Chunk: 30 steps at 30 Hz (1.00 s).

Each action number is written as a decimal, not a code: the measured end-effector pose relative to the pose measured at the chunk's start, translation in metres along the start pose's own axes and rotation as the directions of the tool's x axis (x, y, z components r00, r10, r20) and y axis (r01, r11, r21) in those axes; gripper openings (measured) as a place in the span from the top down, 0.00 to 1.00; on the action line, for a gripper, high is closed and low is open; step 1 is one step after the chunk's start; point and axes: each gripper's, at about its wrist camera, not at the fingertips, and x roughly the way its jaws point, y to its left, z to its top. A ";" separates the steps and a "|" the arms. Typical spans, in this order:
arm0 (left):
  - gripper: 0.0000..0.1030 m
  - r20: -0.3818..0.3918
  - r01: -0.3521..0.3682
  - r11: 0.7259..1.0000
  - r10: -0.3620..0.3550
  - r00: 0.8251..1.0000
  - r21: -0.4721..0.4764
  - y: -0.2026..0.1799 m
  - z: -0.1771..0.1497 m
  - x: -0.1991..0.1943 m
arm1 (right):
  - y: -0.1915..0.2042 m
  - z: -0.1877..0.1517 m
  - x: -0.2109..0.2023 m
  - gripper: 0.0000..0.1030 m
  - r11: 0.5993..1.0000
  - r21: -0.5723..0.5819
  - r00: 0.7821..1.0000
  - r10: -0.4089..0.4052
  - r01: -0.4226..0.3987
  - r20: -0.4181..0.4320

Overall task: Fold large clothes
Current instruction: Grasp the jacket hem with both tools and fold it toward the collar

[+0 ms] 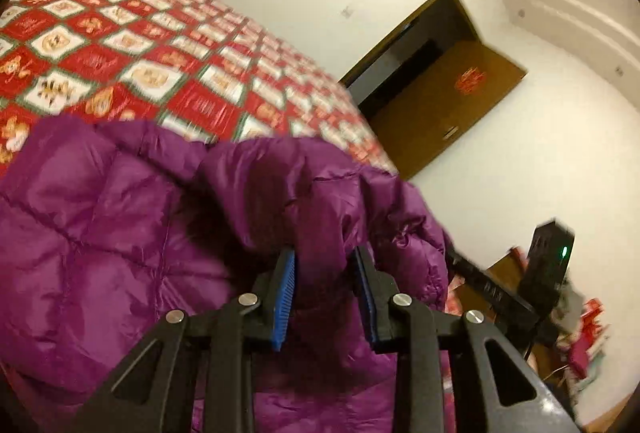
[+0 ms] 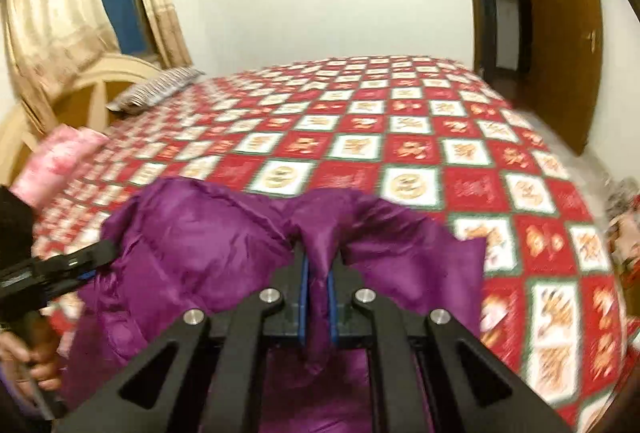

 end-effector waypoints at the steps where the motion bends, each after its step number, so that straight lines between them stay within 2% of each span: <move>1: 0.71 -0.013 -0.044 0.999 0.044 0.999 0.010 0.003 -0.008 0.008 | -0.002 0.000 0.011 0.89 1.000 -0.007 1.000 -0.009 0.009 -0.019; 3: 0.71 -0.027 -0.125 0.991 0.126 0.992 0.045 0.011 -0.020 0.016 | -0.008 -0.014 0.033 0.85 1.000 -0.013 0.996 -0.028 0.027 -0.081; 4: 0.71 -0.039 -0.182 0.981 0.185 0.982 0.072 0.014 -0.024 0.023 | -0.011 -0.025 0.039 0.85 0.999 -0.003 0.993 -0.038 0.038 -0.115; 5: 0.71 -0.048 -0.195 0.977 0.200 0.979 0.083 0.018 -0.029 0.024 | -0.014 -0.033 0.048 0.77 0.999 0.012 0.988 -0.046 0.048 -0.151; 7: 0.71 -0.055 -0.194 0.977 0.199 0.978 0.087 0.019 -0.029 0.018 | -0.016 -0.046 0.050 0.75 0.999 0.043 0.986 -0.022 0.029 -0.168; 8: 0.71 -0.058 -0.195 0.976 0.201 0.978 0.098 0.017 -0.027 0.014 | -0.016 -0.048 0.044 0.67 0.998 0.052 0.987 -0.016 0.024 -0.158; 9: 0.71 -0.055 -0.198 0.973 0.206 0.977 0.119 0.013 -0.024 0.008 | -0.016 -0.047 0.038 0.50 0.998 0.059 0.987 -0.007 0.017 -0.161; 11: 0.71 -0.013 -0.204 0.957 0.211 0.977 0.206 -0.004 -0.018 -0.011 | -0.018 -0.043 0.016 0.39 0.996 0.083 0.989 -0.007 0.019 -0.146; 14: 0.71 0.065 -0.206 0.936 0.195 0.979 0.286 -0.030 -0.002 -0.029 | -0.021 -0.034 -0.033 0.37 0.991 0.080 0.994 -0.107 0.106 0.014; 16: 0.68 0.091 -0.203 0.930 0.183 0.979 0.305 -0.048 0.015 -0.021 | -0.022 -0.021 -0.046 0.50 0.992 0.099 0.993 -0.089 0.081 0.074; 17: 0.62 0.101 -0.206 0.930 0.183 0.978 0.306 -0.056 0.024 -0.012 | -0.019 -0.012 -0.048 0.60 0.993 0.111 0.995 -0.058 0.049 0.079; 18: 0.55 0.105 -0.206 0.930 0.183 0.978 0.304 -0.061 0.030 -0.003 | -0.014 -0.003 -0.045 0.60 0.992 0.122 0.997 -0.030 0.021 0.073; 21: 0.53 0.099 -0.222 0.930 0.202 0.974 0.294 -0.071 0.040 0.028 | 0.002 0.012 -0.015 0.60 0.987 0.161 0.999 0.021 -0.028 0.044; 25: 0.53 0.046 -0.261 0.919 0.259 0.965 0.294 -0.070 0.028 0.052 | 0.026 -0.005 0.056 0.61 0.973 0.194 0.984 0.145 -0.123 -0.105; 27: 0.53 0.045 -0.302 0.903 0.303 0.952 0.306 -0.066 0.021 0.055 | 0.038 -0.026 0.087 0.63 0.978 0.170 0.966 0.154 -0.120 -0.208; 30: 0.53 0.042 -0.341 0.885 0.346 0.937 0.316 -0.054 0.012 0.064 | 0.048 -0.041 0.090 0.63 0.993 0.078 0.983 0.100 -0.088 -0.155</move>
